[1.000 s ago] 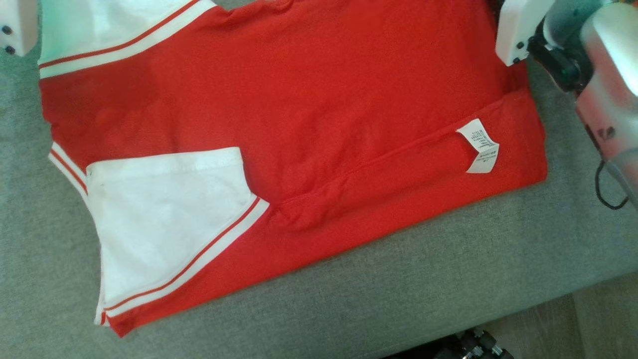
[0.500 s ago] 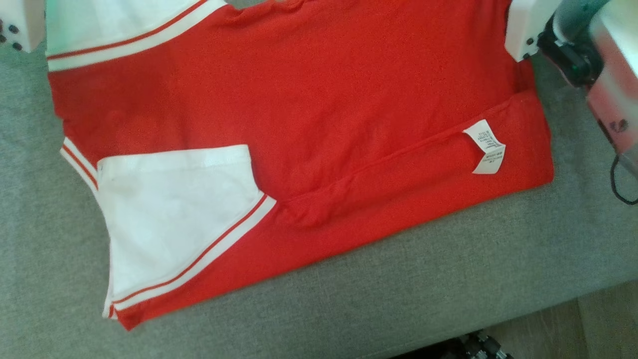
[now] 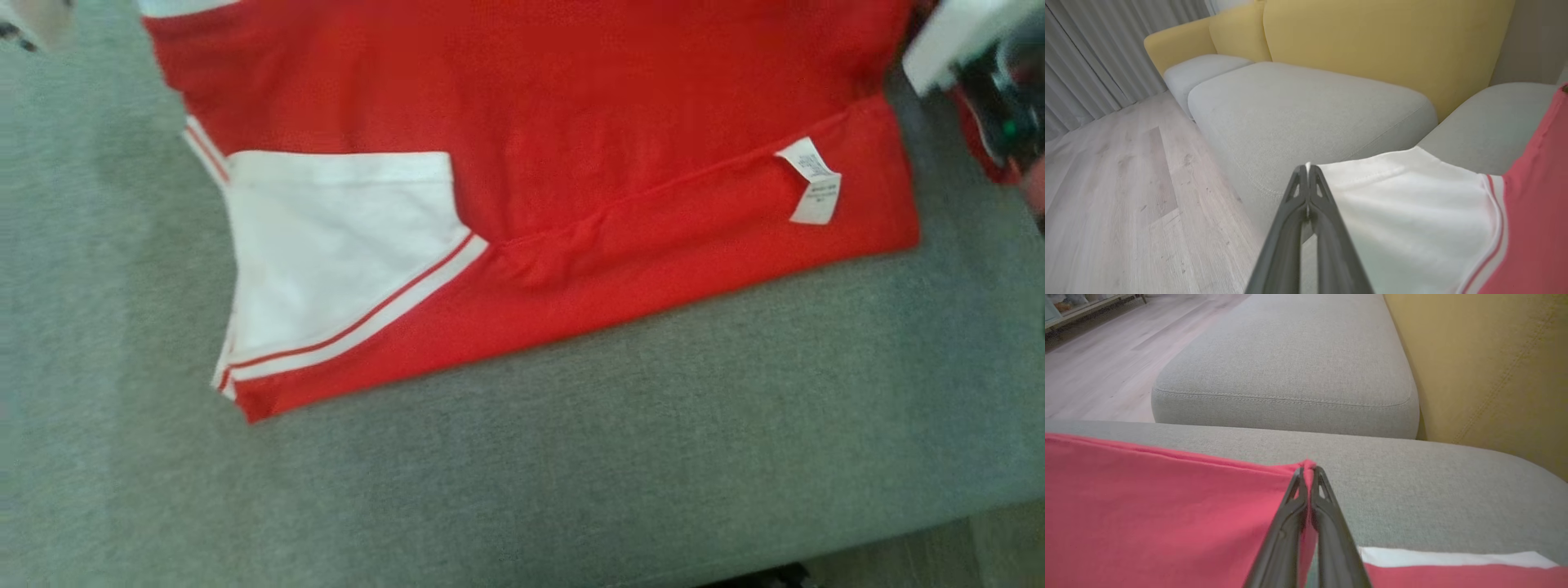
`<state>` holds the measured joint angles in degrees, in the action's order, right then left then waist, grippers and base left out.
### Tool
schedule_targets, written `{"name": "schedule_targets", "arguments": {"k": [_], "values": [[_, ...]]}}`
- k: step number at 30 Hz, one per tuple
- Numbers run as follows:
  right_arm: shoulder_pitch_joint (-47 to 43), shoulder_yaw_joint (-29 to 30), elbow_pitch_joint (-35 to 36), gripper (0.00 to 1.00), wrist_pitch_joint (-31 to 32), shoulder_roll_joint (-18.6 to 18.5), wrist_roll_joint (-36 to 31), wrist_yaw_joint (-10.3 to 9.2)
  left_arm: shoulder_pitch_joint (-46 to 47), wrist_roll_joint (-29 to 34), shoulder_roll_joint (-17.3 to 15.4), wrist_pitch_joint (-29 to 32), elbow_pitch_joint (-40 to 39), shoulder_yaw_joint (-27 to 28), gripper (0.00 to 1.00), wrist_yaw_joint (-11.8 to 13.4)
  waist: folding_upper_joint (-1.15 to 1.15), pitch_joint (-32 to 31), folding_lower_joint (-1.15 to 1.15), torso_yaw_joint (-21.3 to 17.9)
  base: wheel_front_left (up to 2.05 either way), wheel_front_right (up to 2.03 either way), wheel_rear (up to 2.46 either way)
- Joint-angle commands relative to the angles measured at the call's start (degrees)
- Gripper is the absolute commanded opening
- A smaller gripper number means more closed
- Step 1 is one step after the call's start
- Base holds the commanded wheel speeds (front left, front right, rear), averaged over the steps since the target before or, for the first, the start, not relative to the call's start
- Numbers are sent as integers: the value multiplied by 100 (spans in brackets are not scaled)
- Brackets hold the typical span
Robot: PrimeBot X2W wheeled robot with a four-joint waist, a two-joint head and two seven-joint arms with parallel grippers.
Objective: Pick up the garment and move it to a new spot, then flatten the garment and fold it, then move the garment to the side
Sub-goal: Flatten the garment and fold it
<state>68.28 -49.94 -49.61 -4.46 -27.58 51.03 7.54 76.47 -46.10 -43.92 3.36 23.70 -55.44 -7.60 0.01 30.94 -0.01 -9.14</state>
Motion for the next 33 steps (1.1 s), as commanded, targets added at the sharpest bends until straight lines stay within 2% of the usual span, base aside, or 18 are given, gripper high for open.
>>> {"name": "schedule_targets", "arguments": {"k": [1,8,10,16,23,29,33], "values": [[-304,8,99,0,-113,-222,95,-5,-28,-33,-195,-133,-140,297,0,26,-1,-152,1,162,0,0,0],[-983,-61,442,0,-579,-684,435,-5,-1035,-121,-343,-675,-837,161,0,302,-1,-523,1,521,0,0,0],[-1292,-56,563,0,-716,-878,538,-5,-1553,-197,-461,-900,-1251,124,0,542,-1,-676,1,664,0,0,0],[-1910,1,835,0,-900,-1213,601,-5,-2507,-295,-727,-1193,-2001,-7,0,1056,-1,-870,1,856,0,0,0],[-2546,282,1137,0,-1022,-1423,352,-5,-3296,-440,-951,-1371,-2695,-119,0,1543,-1,-924,1,912,0,0,0],[-2898,738,1240,0,-1049,-1392,-105,-5,-3591,-563,-872,-1409,-2908,-220,0,1647,-1,-899,1,901,0,0,0],[-3133,1196,1386,6,-1052,-1240,-444,-5,-3757,-603,-797,-1444,-2975,-280,0,1743,-1,-870,1,881,0,0,0]]}}
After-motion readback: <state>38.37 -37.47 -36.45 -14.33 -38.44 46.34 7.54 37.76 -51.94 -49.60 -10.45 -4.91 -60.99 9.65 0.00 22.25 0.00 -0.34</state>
